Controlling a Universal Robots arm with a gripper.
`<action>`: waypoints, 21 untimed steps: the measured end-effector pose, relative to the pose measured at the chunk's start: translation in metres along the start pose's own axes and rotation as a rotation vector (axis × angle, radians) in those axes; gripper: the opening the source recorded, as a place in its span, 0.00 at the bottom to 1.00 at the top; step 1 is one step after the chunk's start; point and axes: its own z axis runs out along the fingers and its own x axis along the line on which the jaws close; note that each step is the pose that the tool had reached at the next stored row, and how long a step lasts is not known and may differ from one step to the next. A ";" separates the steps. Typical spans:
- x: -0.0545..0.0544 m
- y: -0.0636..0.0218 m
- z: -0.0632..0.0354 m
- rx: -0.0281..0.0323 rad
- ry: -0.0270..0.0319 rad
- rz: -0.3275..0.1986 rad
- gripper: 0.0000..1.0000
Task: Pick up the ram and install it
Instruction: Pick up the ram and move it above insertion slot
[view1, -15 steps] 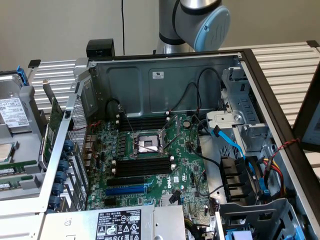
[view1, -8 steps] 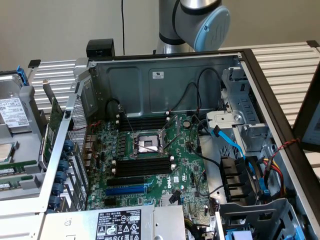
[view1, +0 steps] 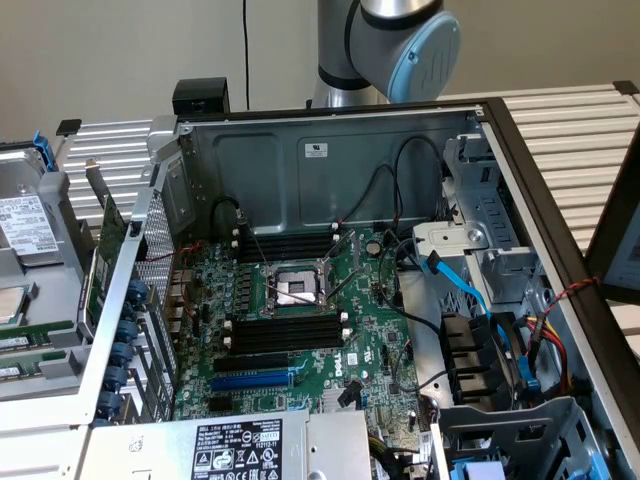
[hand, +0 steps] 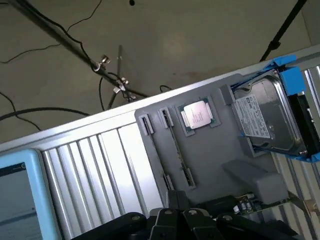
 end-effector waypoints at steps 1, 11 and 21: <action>0.000 0.0000 0.0001 0.0005 0.0004 -0.018 0.11; 0.000 0.0000 0.0013 0.0112 0.0032 -0.200 0.11; 0.000 -0.0001 0.0023 0.0113 0.0056 -0.313 0.11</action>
